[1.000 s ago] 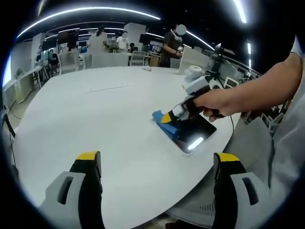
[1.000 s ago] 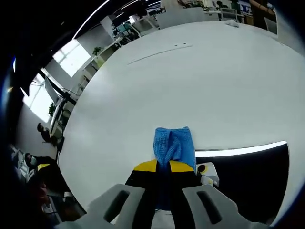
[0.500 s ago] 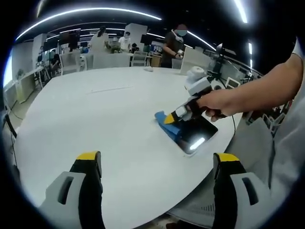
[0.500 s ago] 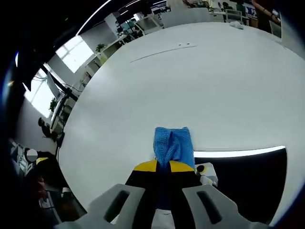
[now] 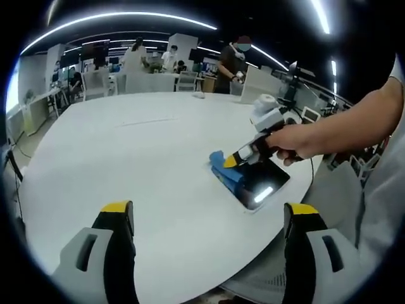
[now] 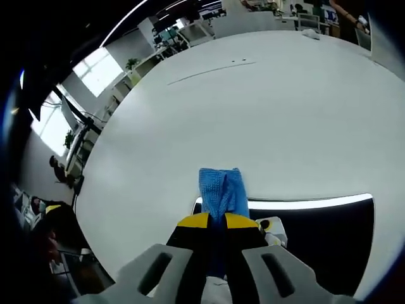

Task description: Wipe the mirror surface with the cleaning cloth until all visible marks leave the cleaned area.

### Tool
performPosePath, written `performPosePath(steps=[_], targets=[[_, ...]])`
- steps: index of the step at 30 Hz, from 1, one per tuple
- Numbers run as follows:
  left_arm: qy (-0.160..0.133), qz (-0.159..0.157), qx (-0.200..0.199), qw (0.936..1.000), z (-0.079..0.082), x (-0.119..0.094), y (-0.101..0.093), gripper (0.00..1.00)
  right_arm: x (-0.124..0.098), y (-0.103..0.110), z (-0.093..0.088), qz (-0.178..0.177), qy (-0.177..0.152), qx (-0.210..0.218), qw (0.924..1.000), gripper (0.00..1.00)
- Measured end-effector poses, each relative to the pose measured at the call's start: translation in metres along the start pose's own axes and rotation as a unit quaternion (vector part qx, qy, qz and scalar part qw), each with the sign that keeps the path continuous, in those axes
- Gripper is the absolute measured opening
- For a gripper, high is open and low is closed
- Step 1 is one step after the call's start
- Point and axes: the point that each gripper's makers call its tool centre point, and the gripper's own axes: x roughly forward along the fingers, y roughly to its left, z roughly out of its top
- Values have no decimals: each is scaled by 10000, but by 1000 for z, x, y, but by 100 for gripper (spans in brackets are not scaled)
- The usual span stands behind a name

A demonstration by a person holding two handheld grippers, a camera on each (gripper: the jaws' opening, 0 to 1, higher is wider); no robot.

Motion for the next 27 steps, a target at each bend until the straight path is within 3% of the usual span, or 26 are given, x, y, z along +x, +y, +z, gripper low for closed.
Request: performPosePath(steps=[16, 27], targets=[[-66, 56, 38, 10000, 5, 1, 1, 99, -15, -31, 0, -171, 20, 106, 9998, 2], [-71, 105, 56, 9999, 6, -3, -4, 99, -13, -33, 1, -178, 36, 49, 9998, 2]])
